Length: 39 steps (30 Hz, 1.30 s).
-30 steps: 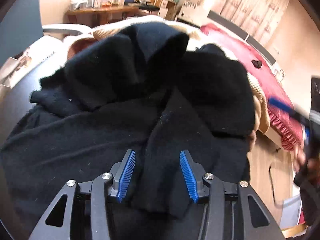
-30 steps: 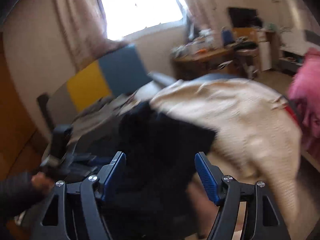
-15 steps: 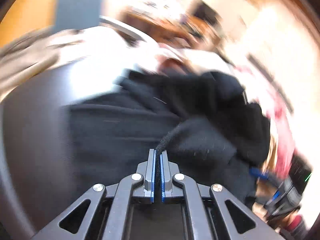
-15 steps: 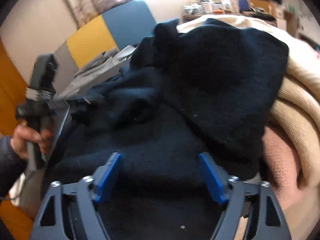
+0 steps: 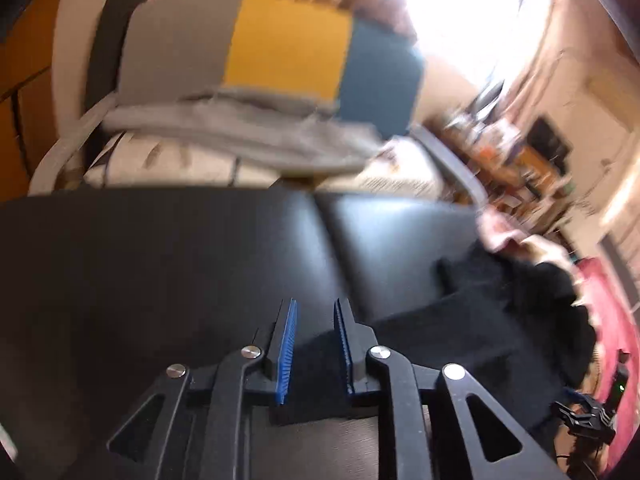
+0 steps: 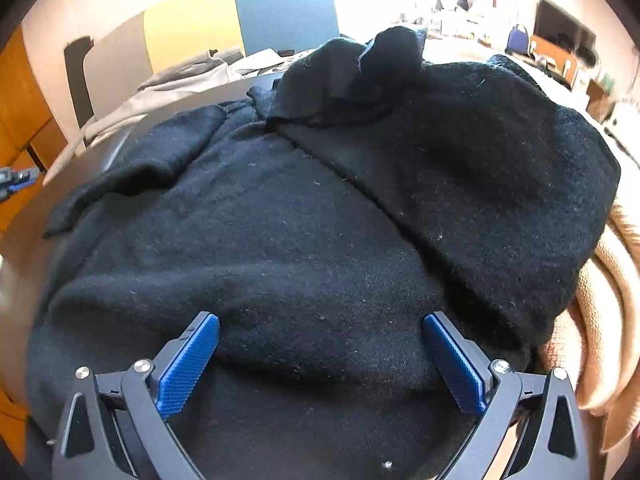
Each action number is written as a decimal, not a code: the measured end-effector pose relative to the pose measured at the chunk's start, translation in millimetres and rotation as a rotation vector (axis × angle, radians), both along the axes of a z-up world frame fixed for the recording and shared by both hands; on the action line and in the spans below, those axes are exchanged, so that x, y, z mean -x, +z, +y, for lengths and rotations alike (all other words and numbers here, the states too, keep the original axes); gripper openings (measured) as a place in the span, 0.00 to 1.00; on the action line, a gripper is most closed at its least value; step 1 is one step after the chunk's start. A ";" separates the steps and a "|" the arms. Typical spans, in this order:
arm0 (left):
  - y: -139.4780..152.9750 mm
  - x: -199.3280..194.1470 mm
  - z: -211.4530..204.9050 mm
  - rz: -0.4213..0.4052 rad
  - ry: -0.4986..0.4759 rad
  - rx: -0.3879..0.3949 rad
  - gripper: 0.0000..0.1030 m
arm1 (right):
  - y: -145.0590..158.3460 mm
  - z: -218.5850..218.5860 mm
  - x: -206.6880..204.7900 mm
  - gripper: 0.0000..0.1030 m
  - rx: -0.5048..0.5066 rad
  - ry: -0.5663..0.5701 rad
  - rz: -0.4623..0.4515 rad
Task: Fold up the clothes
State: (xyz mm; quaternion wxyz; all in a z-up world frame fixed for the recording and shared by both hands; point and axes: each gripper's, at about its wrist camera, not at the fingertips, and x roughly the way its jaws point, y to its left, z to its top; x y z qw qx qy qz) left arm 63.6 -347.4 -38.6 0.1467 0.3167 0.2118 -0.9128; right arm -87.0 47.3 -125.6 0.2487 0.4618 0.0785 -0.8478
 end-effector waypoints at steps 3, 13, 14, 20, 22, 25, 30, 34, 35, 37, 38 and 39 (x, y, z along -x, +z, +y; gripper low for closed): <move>1.4 34.3 41.2 0.009 -0.176 0.065 0.21 | 19.1 -3.0 -9.0 0.92 0.120 -0.003 0.013; -77.0 154.9 142.0 -0.273 -0.476 0.202 0.22 | 2.9 -91.6 37.7 0.90 0.072 0.105 -0.054; -91.2 155.8 142.6 -0.317 -0.483 0.195 0.25 | -5.7 -97.5 45.1 0.90 0.050 0.100 -0.075; -94.2 106.5 89.4 -0.316 -0.316 0.051 0.30 | -29.4 -134.9 56.6 1.00 -0.024 0.123 -0.048; -92.8 83.4 72.1 -0.339 -0.250 0.042 0.35 | -31.6 -149.0 58.7 1.00 -0.026 0.143 -0.038; -88.5 43.8 49.3 -0.329 -0.174 0.018 0.36 | -34.0 -176.2 59.6 1.00 -0.006 0.192 -0.033; -89.3 -22.0 18.2 -0.387 0.018 0.131 0.37 | -38.6 -237.6 48.0 1.00 -0.011 0.274 0.001; -92.5 -76.7 -26.6 -0.426 0.215 0.137 0.38 | -40.1 -284.2 44.9 1.00 0.025 0.306 -0.009; -93.0 -90.7 -38.9 -0.437 0.270 0.129 0.38 | -40.3 -296.8 43.8 1.00 0.029 0.316 -0.009; -91.4 -119.2 -62.5 -0.465 0.390 0.114 0.37 | -38.8 -318.4 39.0 1.00 0.025 0.331 0.000; -88.0 -132.8 -71.1 -0.469 0.445 0.082 0.33 | -39.3 -330.0 38.7 1.00 0.005 0.325 0.013; -81.5 -146.0 -72.0 -0.423 0.466 0.029 0.33 | -39.8 -341.3 38.3 1.00 -0.015 0.321 0.025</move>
